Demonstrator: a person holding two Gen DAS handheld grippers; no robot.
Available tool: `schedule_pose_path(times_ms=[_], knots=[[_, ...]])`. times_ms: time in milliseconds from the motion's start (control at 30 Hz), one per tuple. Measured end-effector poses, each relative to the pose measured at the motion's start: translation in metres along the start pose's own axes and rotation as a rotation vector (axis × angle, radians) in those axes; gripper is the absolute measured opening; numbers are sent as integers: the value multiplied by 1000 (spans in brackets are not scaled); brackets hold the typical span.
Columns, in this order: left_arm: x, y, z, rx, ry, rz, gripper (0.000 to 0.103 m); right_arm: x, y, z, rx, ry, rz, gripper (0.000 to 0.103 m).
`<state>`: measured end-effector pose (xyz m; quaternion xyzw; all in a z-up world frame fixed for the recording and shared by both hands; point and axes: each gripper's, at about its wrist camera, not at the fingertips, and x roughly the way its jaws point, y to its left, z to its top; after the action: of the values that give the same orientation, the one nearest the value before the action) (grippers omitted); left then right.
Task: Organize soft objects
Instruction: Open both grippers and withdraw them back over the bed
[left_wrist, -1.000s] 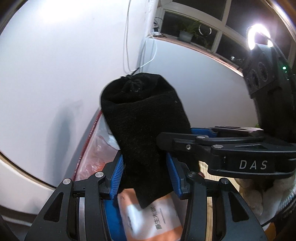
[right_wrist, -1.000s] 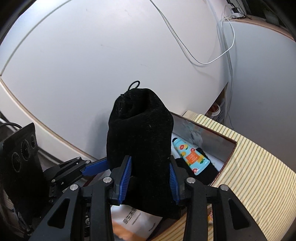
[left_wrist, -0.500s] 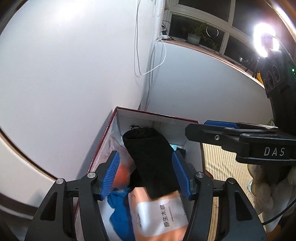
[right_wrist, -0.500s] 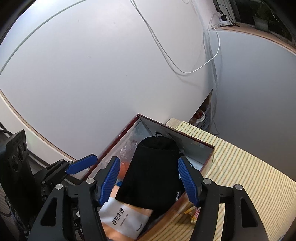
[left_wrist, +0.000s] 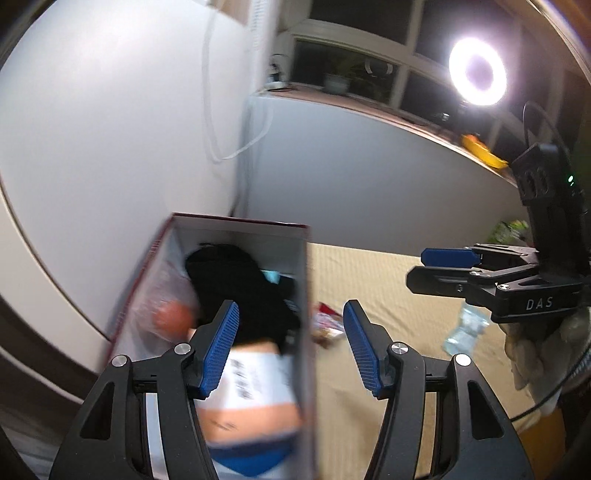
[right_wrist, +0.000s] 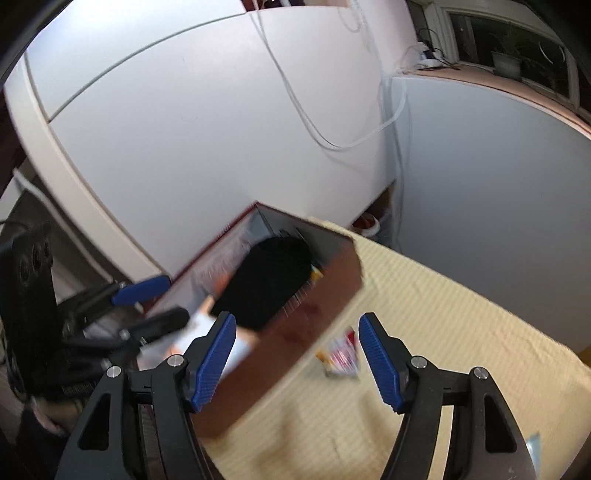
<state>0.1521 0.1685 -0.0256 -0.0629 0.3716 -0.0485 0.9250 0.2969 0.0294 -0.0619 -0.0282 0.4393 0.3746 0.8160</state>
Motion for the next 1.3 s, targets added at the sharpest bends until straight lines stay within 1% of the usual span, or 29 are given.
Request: schedule_pose_path(times_ms=[100,233,300,367,433,533,567,600,633,667,700,733,867,933,967,1033,1200,1300], knots=[[-6,-25,-9,20,-2,-56,58,-30,-24,-27,34,-9,-14,65],[-6,-52,-24,20,8,-120,60,-73,-60,-66,96,-38,-44,65],[-2,-65,-35,11,19,-146,60,-93,-78,-91,125,-56,-85,65],[1,-72,-44,-5,23,-158,60,-105,-92,-111,149,-61,-123,65],[6,-82,-59,-12,17,-152,60,-116,-103,-134,184,-67,-157,65],[18,-93,-77,-23,5,-132,59,-130,-118,-174,238,-89,-161,65],[22,-96,-81,-16,-4,-111,56,-132,-120,-181,250,-96,-162,65],[27,-101,-84,5,-9,-76,50,-136,-125,-192,268,-111,-174,65],[34,-106,-86,24,-5,-56,42,-140,-130,-204,291,-126,-187,65],[43,-111,-88,34,14,-46,37,-142,-133,-210,303,-130,-183,65],[49,-112,-90,35,24,-35,23,-143,-137,-217,321,-131,-167,65],[56,-113,-91,38,33,-11,12,-145,-141,-223,338,-134,-154,65],[75,-111,-95,31,51,49,9,-152,-153,-238,369,-163,-121,65],[83,-109,-92,45,46,110,8,-155,-157,-243,374,-178,-111,65],[87,-108,-89,60,42,153,8,-154,-160,-245,374,-182,-108,65],[94,-109,-86,79,49,204,8,-151,-167,-248,374,-181,-110,65],[114,-115,-70,130,92,266,8,-135,-188,-258,417,-182,-63,65],[125,-118,-64,175,99,342,8,-127,-198,-264,446,-188,-34,65]])
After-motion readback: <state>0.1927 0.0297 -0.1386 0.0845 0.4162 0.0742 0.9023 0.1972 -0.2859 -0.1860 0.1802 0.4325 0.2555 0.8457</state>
